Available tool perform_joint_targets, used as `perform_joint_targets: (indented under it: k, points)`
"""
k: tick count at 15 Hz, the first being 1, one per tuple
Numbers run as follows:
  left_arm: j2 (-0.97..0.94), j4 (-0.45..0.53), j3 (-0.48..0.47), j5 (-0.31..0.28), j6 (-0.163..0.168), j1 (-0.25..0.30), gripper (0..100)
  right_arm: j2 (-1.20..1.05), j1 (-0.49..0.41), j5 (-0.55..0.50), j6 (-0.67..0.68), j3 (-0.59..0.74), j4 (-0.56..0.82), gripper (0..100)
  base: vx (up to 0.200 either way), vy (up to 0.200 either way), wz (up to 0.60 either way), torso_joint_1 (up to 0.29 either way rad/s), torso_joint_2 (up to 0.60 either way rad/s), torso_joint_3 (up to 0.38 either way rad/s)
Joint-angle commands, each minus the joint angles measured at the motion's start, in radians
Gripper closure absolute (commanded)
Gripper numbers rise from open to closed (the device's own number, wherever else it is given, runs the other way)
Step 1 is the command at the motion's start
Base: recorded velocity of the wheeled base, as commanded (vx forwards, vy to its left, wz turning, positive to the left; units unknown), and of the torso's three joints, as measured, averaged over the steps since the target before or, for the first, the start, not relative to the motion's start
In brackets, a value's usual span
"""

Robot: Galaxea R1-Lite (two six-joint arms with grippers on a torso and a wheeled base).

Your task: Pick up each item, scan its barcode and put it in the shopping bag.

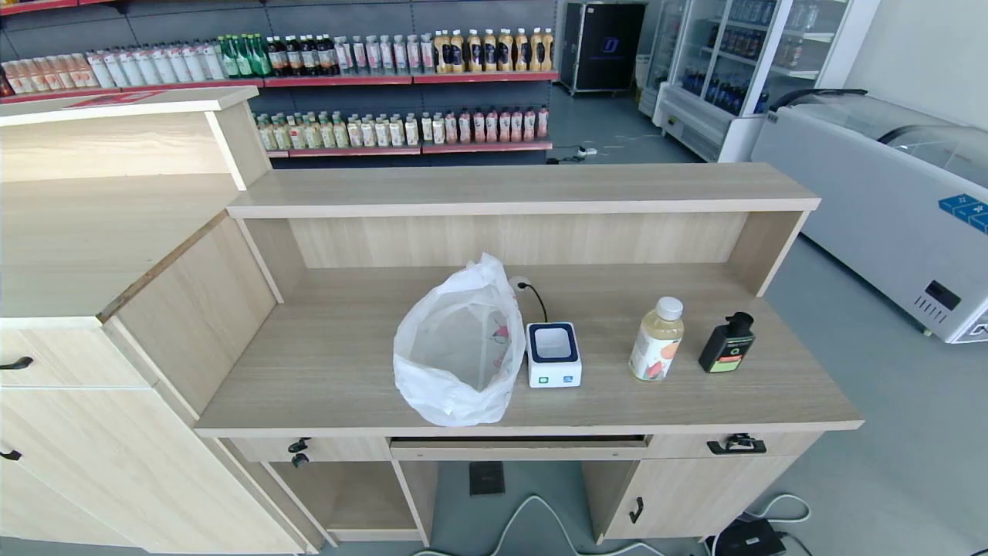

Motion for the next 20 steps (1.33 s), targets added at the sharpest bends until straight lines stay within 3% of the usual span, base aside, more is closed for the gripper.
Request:
perform_joint_targets:
  k: [1,2,6,9,12,16,17,20]
  points:
    - [0.0,0.0,0.0,0.0,0.0,0.001,0,0.146,0.0,0.001,-0.012,0.042,-0.057,100,0.0,0.0,0.0,0.0,0.0,0.0]
    - [0.0,0.0,0.0,0.001,0.0,0.001,0,0.175,0.0,0.001,-0.016,0.068,-0.103,0,0.0,0.0,0.0,0.0,0.0,0.0]
    - [0.0,0.0,0.0,0.001,0.0,0.001,0,0.308,-0.058,0.003,0.014,0.091,-0.137,0,0.0,0.0,0.0,0.0,0.0,0.0]
    - [0.0,0.0,0.0,0.001,0.0,0.001,0,0.515,-0.076,0.003,0.06,0.099,-0.342,0,0.0,0.0,0.0,0.0,0.0,0.0]
    - [0.0,0.0,0.0,0.001,0.0,0.001,0,0.779,-0.133,0.004,0.013,0.098,-0.606,0,0.0,0.0,0.0,0.0,0.0,0.0]
    - [0.0,0.0,0.0,0.001,0.0,0.001,0,0.979,-0.133,0.004,0.014,0.088,-0.767,0,0.0,0.0,0.0,0.0,0.0,0.0]
    - [0.0,0.0,0.0,0.001,0.0,0.001,0,1.083,-0.135,0.006,0.017,0.05,-0.864,0,0.0,0.0,0.0,0.0,0.0,0.0]
    - [0.0,0.0,0.0,0.0,0.0,0.001,0,1.207,-0.128,0.033,0.01,-0.027,-0.884,0,0.0,0.0,0.0,0.0,0.0,0.0]
